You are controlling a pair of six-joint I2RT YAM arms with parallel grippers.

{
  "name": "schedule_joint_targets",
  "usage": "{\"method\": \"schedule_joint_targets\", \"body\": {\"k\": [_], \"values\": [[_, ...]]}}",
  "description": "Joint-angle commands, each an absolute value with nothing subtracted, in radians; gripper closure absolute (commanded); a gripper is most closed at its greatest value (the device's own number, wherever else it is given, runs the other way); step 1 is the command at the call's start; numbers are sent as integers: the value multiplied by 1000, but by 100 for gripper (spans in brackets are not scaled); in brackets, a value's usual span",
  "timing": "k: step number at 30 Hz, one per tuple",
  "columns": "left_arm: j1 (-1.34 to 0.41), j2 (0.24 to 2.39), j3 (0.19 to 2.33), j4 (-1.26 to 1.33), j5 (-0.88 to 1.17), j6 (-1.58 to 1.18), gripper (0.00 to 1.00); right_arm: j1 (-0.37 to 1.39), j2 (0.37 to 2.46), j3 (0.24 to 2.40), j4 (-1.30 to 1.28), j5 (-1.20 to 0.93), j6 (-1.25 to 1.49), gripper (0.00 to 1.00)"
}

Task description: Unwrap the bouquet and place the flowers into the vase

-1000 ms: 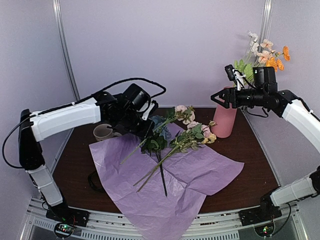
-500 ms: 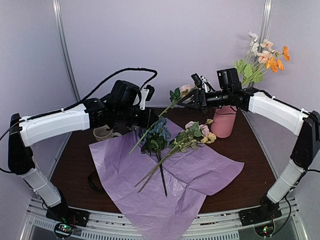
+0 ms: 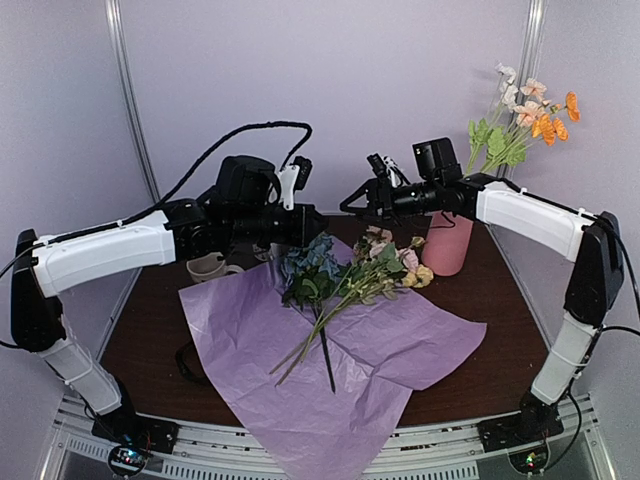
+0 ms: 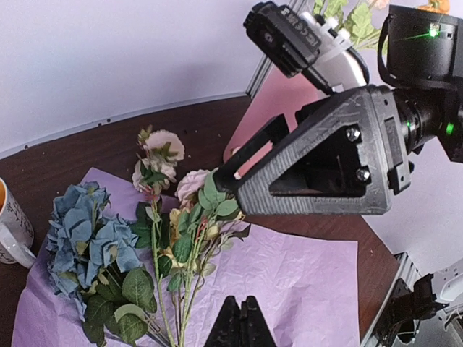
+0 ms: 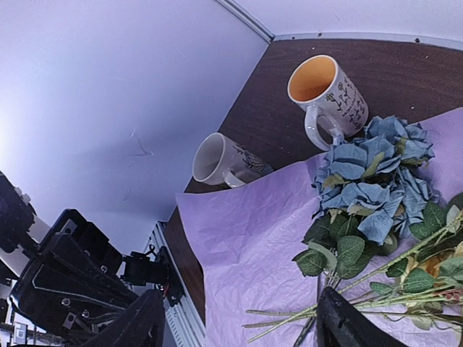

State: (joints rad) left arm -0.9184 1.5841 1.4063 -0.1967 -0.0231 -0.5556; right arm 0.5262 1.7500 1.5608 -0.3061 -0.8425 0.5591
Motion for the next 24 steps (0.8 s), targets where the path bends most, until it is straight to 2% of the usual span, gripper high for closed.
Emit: {"method": "schedule_joint_targets", "body": {"k": [1, 2, 3, 5, 6, 8, 11, 16, 24], "values": [[-921, 1612, 1420, -304, -13, -533, 93, 514, 1674, 1509, -373, -736, 463, 29], [-920, 1623, 1426, -358, -18, -509, 71, 505, 1653, 1482, -371, -730, 453, 30], [-920, 1638, 1432, -414, -19, -484, 54, 497, 1635, 1456, -367, -727, 442, 30], [-913, 1685, 1463, -528, -12, -438, 41, 490, 1607, 1415, -374, -716, 409, 30], [-906, 1716, 1483, -578, -3, -420, 39, 488, 1594, 1398, -376, -711, 395, 30], [-891, 1784, 1521, -647, 27, -401, 39, 488, 1569, 1357, -367, -702, 372, 30], [-865, 1854, 1558, -649, 73, -409, 50, 489, 1529, 1322, -350, -680, 349, 30], [-844, 2004, 1697, -661, 115, -425, 77, 487, 1500, 1306, -355, -663, 328, 32], [-829, 2181, 1842, -718, 104, -422, 72, 480, 1466, 1275, -339, -664, 325, 34]]}}
